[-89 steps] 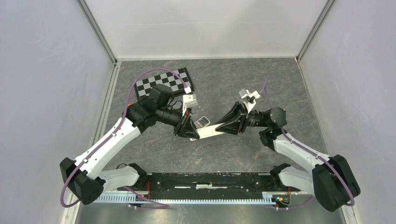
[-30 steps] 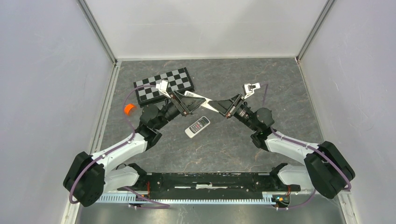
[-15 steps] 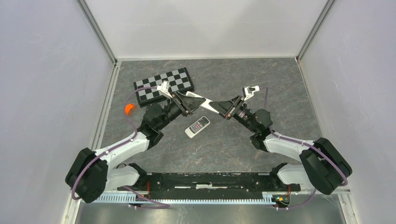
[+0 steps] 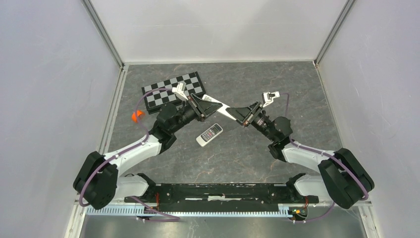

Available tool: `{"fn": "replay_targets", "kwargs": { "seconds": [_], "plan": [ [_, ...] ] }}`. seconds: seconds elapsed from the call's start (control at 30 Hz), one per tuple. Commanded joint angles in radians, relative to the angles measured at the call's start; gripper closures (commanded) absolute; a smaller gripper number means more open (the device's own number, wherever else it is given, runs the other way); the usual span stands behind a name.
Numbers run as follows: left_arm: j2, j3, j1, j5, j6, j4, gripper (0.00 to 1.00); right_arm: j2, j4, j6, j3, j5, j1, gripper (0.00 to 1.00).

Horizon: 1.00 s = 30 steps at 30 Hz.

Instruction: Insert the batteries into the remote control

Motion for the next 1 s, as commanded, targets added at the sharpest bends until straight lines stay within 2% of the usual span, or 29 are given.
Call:
{"fn": "replay_targets", "kwargs": {
  "seconds": [0.0,0.13,0.33,0.5,0.73,0.87,0.97],
  "plan": [
    [0.050,0.143,0.046,0.017,0.105,-0.022,0.98,0.005,-0.163,-0.194,-0.067,-0.022,-0.068,0.70],
    [0.101,0.197,0.058,0.039,0.128,-0.052,0.98,0.022,-0.165,-0.201,-0.088,-0.053,-0.113,0.66],
    [0.143,0.199,0.083,0.041,0.127,-0.029,0.98,0.038,-0.179,-0.205,-0.110,-0.071,-0.161,0.58],
    [0.191,0.201,0.086,0.041,0.137,-0.011,0.98,0.065,-0.129,-0.195,-0.100,-0.085,-0.166,0.49],
    [0.286,0.223,0.086,-0.010,0.238,-0.047,0.98,0.122,-0.066,-0.184,-0.076,-0.083,-0.184,0.51],
    [0.317,0.243,0.090,-0.071,0.310,-0.100,0.98,0.141,-0.108,-0.247,-0.069,-0.071,-0.193,0.51],
    [0.294,0.258,0.096,-0.114,0.373,-0.173,0.98,0.133,-0.193,-0.359,-0.035,-0.079,-0.194,0.49]
  ]
}}
